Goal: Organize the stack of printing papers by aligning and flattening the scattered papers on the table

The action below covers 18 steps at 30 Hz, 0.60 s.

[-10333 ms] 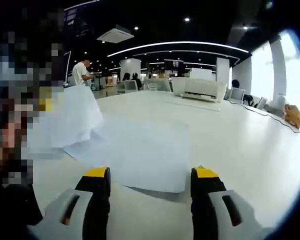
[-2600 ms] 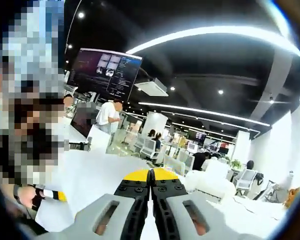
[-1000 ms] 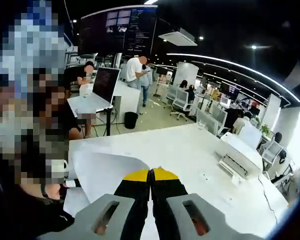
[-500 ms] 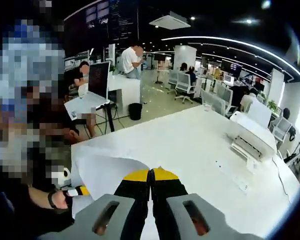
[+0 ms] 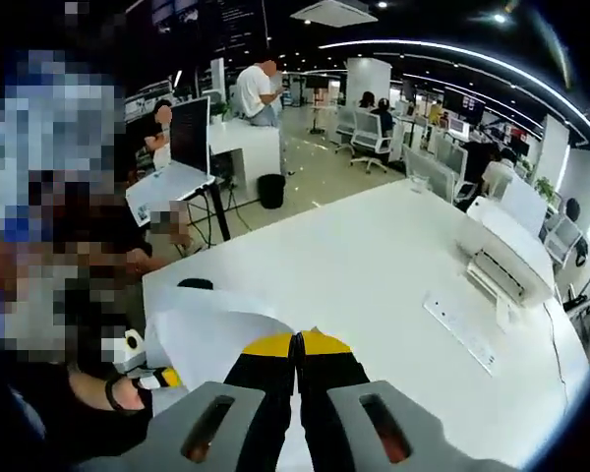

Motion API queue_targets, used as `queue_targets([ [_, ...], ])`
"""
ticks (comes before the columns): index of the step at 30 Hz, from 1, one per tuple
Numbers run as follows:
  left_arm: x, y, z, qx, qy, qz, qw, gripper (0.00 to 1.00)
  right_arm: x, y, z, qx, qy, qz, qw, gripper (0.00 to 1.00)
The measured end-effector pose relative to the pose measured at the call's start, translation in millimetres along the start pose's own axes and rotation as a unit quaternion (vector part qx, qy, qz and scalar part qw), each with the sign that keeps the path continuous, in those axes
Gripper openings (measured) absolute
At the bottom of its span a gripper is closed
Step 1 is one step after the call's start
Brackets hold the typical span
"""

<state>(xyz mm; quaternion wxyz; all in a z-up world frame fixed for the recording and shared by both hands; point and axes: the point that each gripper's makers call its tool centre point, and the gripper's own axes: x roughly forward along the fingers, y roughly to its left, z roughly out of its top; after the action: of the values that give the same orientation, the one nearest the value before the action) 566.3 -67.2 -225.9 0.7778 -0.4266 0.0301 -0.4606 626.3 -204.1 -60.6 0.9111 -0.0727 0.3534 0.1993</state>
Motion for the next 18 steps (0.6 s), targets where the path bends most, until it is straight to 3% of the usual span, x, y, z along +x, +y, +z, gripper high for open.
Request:
queue_targets([
  [10,1,-0.9,-1.3,0.004,0.002,0.0,1.0,0.12,5,-6,-9.7,0.03,0.039,0.003,0.9988,0.0],
  [14,2,-1.8,0.0,0.001,-0.003,-0.002,1.0,0.17,9,-8,0.7,0.043,0.034,-0.003,0.9985,0.0],
  [18,3,-3.6,-1.7,0.007,0.0,-0.003,1.0,0.2,16,3,11.0,0.065,0.032,0.017,0.9972,0.0],
])
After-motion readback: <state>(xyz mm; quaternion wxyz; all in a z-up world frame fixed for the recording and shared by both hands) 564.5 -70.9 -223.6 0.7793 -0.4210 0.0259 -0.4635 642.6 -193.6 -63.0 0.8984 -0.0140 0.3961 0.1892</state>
